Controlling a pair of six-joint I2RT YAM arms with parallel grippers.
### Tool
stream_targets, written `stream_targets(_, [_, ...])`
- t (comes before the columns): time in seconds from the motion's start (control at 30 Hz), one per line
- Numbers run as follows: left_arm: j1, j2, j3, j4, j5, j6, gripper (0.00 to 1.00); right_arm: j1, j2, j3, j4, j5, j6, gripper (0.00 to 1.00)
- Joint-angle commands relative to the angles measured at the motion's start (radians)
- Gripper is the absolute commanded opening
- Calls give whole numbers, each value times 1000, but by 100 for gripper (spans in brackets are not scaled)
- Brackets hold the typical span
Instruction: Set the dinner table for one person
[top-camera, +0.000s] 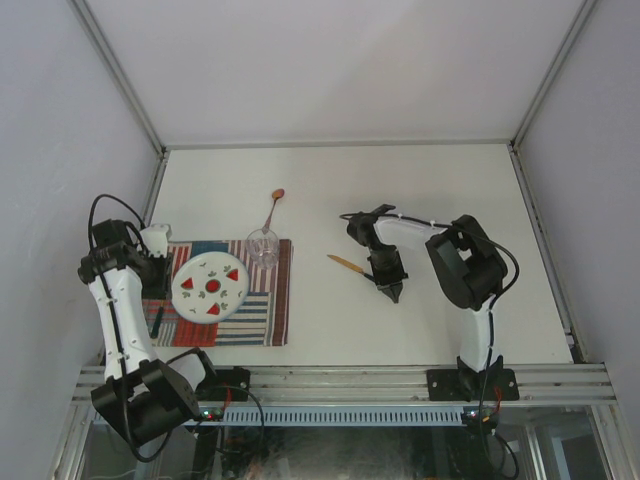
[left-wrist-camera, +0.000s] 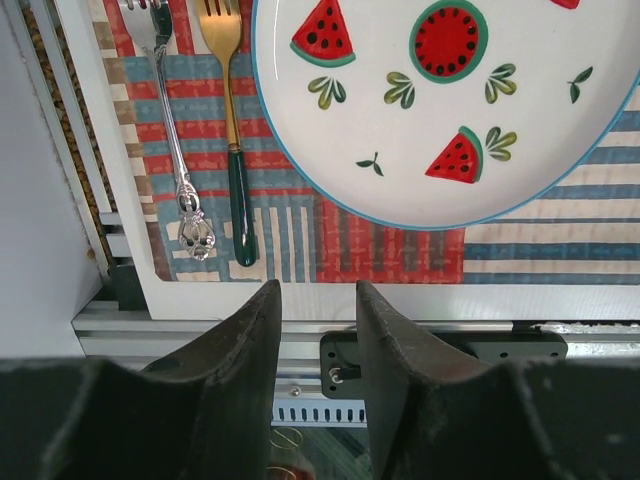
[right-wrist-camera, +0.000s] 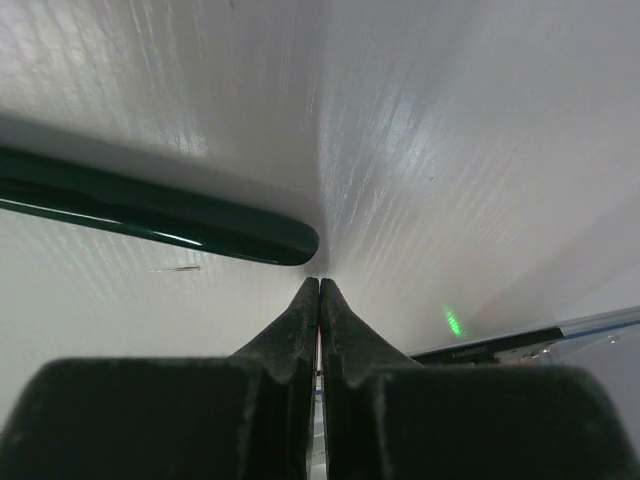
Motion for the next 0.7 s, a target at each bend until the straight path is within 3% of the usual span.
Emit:
stream_targets(0.0, [11, -12, 39, -9, -3, 22, 40, 4, -81, -23, 66, -1, 35, 0])
stream_targets(0.67, [10, 11, 50, -31, 1, -13, 40, -90, -32, 84, 109, 7, -15, 0])
